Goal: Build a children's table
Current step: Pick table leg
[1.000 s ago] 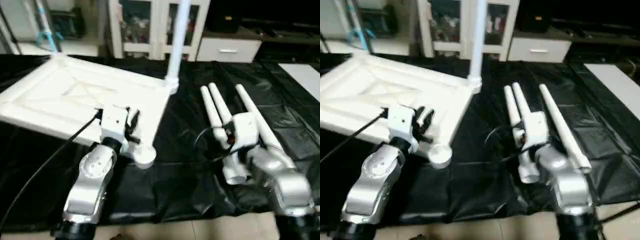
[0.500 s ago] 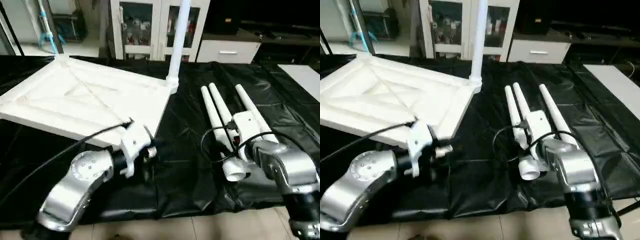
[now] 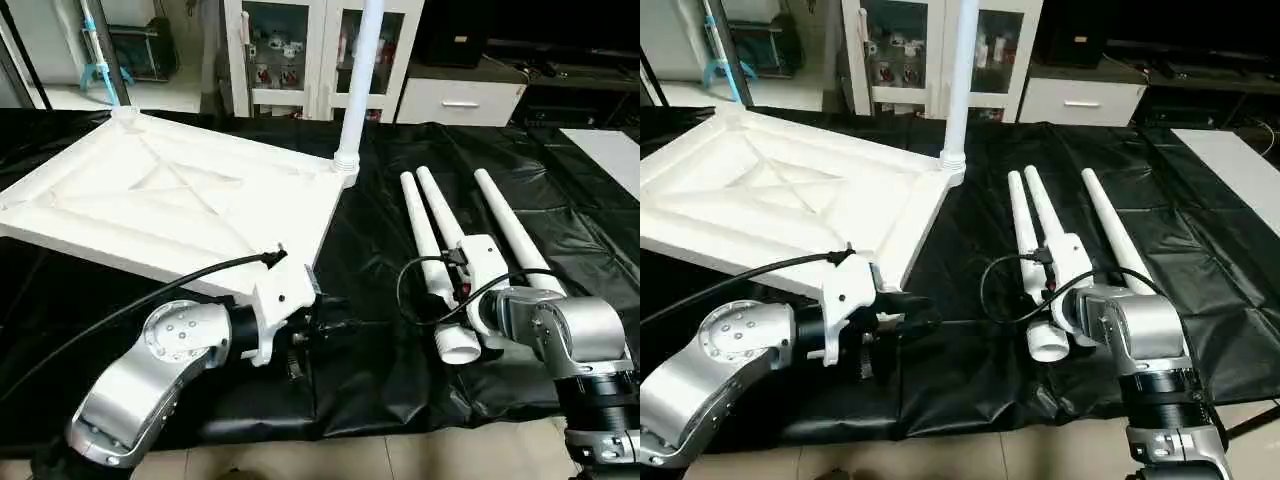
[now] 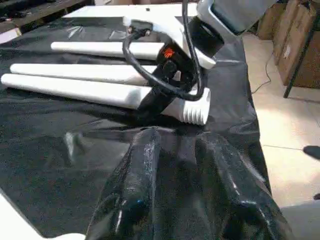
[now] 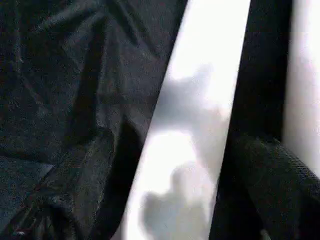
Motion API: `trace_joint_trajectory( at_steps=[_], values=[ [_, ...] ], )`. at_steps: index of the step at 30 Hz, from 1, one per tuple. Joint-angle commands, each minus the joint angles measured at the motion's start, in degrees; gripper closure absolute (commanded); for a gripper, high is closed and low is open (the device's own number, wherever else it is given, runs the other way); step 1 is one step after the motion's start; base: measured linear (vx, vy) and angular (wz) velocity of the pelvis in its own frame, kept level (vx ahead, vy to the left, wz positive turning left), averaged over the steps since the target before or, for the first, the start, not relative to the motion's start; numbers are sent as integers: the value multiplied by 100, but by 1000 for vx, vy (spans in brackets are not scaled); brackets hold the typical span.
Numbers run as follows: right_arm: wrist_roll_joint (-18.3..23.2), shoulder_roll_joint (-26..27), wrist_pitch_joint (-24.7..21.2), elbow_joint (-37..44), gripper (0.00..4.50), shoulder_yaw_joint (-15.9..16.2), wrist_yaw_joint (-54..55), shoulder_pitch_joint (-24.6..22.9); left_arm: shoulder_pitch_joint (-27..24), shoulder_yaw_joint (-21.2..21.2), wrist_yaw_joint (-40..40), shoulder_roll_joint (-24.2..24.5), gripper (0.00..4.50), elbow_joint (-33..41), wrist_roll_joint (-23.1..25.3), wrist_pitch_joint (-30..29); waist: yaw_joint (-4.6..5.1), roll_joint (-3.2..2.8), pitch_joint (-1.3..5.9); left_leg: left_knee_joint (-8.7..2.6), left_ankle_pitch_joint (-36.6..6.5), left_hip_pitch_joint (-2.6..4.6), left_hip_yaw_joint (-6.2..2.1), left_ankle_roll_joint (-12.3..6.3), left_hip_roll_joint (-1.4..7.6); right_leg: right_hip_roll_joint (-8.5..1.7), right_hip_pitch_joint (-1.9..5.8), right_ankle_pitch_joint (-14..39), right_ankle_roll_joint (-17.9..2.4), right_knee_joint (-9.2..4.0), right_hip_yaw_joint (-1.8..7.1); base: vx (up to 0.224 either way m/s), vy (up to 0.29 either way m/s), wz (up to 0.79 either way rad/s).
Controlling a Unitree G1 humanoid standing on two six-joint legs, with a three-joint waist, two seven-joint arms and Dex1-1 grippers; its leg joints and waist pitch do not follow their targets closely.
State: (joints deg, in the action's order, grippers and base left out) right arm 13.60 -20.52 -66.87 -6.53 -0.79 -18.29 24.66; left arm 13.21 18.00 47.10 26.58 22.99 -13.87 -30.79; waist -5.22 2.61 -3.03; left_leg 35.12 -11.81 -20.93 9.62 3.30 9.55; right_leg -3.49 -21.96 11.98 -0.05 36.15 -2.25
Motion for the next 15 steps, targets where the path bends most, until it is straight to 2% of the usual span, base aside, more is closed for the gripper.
trace_joint_trajectory(
  at_steps=[1, 4, 8, 9, 12, 13, 15],
  values=[
    [-18, -61, -70, -81, 79, -88, -28, -15, 74, 110, -38, -13, 304, 167, 5, -50, -15, -32, 294, -523, -878, 93, -108, 460, 324, -461, 185, 834, -959, -413, 274, 0, 0, 0],
    [0, -60, -80, -136, 116, -104, 8, -41, 70, 137, -67, -30, 304, 195, -3, -64, -15, -18, 295, -520, -813, 85, -100, 446, 327, -456, 191, 787, -943, -406, 272, 0, 0, 0],
    [14, -37, -91, -199, 136, -145, 46, -38, 62, 139, -63, -30, 304, 219, -3, -97, -19, -13, 289, -523, -874, 89, -96, 437, 324, -463, 183, 960, -919, -426, 277, 0, 0, 0],
    [4, -25, -73, -238, 160, -161, 57, -29, 56, 138, -67, -31, 304, 231, -18, -114, -18, -12, 284, -528, -917, 94, -95, 439, 326, -459, 173, 1044, -905, -435, 275, 0, 0, 0],
    [-14, -6, -49, -288, 171, -199, 82, -11, 54, 131, -97, -36, 304, 237, -11, -113, -14, -15, 281, -534, -971, 89, -99, 450, 328, -460, 171, 1127, -883, -441, 274, 0, 0, 0],
    [-18, 4, -39, -297, 193, -220, 96, -3, 52, 115, -106, -48, 304, 235, -29, -121, -15, -17, 281, -536, -996, 93, -101, 459, 330, -463, 166, 1157, -874, -446, 274, 0, 0, 0],
    [-14, 36, -34, -304, 203, -293, 148, 7, 54, 93, -107, -58, 304, 241, -97, -183, -14, -13, 281, -538, -1014, 93, -101, 464, 329, -460, 163, 1191, -854, -447, 275, 0, 0, 0]
  ],
)
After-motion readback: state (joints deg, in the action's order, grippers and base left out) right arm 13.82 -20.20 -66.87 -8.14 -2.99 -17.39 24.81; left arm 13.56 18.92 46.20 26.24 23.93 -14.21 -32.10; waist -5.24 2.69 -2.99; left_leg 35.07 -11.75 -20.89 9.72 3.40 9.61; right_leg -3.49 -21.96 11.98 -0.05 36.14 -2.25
